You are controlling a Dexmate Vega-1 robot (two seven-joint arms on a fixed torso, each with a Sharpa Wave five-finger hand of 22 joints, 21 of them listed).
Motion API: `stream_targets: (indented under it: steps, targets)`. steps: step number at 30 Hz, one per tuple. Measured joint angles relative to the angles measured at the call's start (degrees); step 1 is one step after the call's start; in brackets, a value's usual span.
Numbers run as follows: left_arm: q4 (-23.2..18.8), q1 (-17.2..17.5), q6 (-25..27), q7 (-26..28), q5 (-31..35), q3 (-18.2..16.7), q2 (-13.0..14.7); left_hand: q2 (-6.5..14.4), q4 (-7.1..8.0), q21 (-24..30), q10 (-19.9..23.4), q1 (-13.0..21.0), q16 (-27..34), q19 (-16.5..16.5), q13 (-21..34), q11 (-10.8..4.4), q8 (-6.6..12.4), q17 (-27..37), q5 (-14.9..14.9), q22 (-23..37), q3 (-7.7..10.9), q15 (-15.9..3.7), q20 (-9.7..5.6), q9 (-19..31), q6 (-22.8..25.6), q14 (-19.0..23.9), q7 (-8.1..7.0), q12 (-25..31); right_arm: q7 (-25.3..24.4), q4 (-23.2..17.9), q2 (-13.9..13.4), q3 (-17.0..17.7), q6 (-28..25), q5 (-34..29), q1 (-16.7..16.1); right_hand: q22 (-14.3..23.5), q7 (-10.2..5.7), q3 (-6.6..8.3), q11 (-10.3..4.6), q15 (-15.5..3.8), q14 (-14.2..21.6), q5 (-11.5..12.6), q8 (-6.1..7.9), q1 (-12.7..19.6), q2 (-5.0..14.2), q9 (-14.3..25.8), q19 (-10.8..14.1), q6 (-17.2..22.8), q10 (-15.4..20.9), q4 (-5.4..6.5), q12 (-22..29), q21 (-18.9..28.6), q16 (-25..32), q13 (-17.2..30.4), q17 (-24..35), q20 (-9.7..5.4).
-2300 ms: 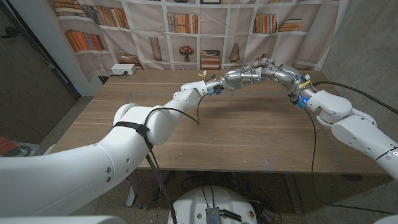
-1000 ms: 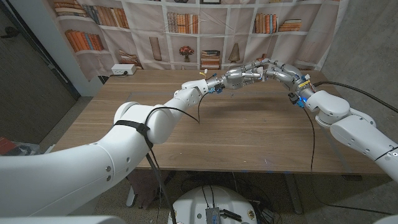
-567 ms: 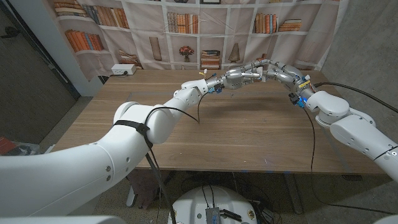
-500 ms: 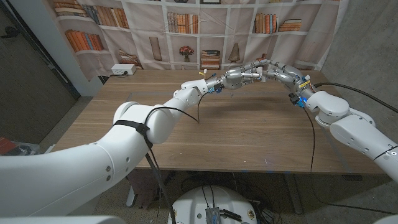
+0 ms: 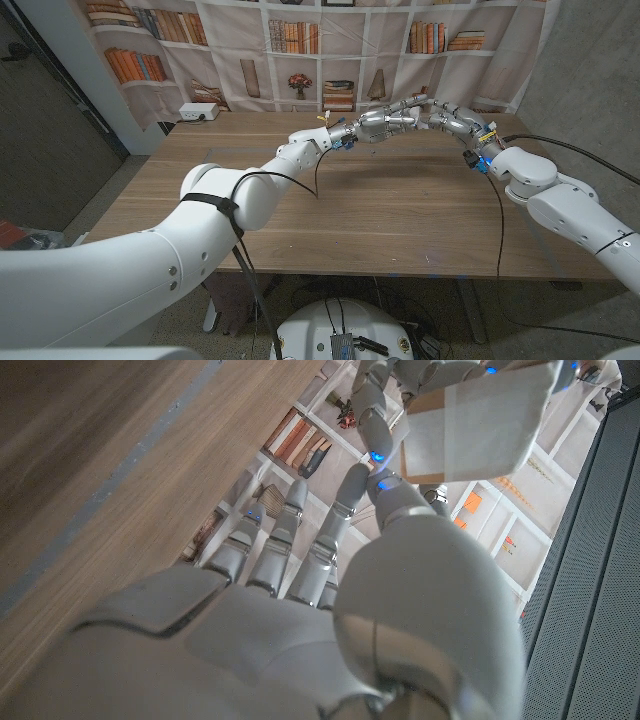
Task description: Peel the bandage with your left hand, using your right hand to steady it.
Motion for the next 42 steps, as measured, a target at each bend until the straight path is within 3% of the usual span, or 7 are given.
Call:
stream_targets:
  steps: [23, 42]
  targets:
    - [0.00, 0.21, -0.48, -2.09, -0.03, -1.65, 1.01, 0.38, 0.00, 0.22, 0.00, -0.38, 0.00, 0.01, 0.01, 0.00, 0.00, 0.14, 0.00, 0.01, 0.00, -0.23, 0.00, 0.00, 0.00, 0.24, 0.00, 0.00, -0.69, 2.74, 1.08, -1.72, -2.29, 0.61, 2.72, -0.01, 0.00, 0.00, 0.12, 0.00, 0.00, 0.00, -0.29, 0.44, -0.01, 0.00, 0.32, 0.00, -0.12, 0.00, 0.21, 0.00, 0.05, 0.36, 0.64, -0.32]
    - [0.68, 0.88, -2.98, -9.35, -1.22, -4.29, 3.79, 0.37, 0.00, 0.22, -0.12, -0.37, -0.34, -0.20, 0.02, -0.12, 0.00, 0.14, 0.00, 0.01, 0.00, -0.21, 0.21, 0.01, 0.00, 0.22, 0.00, 0.00, -5.21, -1.16, -0.39, -0.45, -6.70, 0.72, 1.84, -0.01, 0.00, 0.25, 0.23, 0.01, 0.00, 0.26, -0.50, 0.66, -0.24, 0.13, 0.63, 0.00, -0.22, 0.26, 0.21, 0.00, 0.05, 0.74, 0.91, -0.62]
